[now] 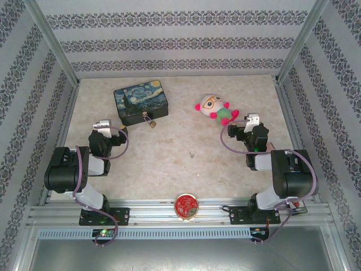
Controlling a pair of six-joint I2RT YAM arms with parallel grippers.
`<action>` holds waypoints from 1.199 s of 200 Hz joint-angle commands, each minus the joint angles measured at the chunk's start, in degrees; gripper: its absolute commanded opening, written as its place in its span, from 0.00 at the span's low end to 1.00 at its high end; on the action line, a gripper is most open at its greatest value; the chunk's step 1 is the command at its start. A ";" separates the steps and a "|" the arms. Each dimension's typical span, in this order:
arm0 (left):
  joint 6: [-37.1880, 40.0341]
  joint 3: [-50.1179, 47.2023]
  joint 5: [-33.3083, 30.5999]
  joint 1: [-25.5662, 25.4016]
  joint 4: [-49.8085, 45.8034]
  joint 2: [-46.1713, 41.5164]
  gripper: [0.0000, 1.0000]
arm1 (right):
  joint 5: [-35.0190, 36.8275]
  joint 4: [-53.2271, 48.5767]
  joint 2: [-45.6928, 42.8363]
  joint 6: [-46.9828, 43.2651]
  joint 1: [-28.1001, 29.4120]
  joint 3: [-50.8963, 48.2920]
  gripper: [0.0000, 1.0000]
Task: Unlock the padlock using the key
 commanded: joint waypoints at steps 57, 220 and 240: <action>1.25 2.03 0.74 -0.73 -2.70 -0.71 0.99 | 0.82 0.15 0.11 0.66 0.44 1.11 0.98; -0.79 -3.08 -5.21 -0.77 -4.10 -12.96 0.99 | 8.69 -10.17 -7.49 1.27 1.71 3.35 0.98; -2.06 -4.16 -7.20 -0.75 -8.52 -19.26 0.99 | 12.84 -17.00 -11.89 1.68 2.89 4.66 0.98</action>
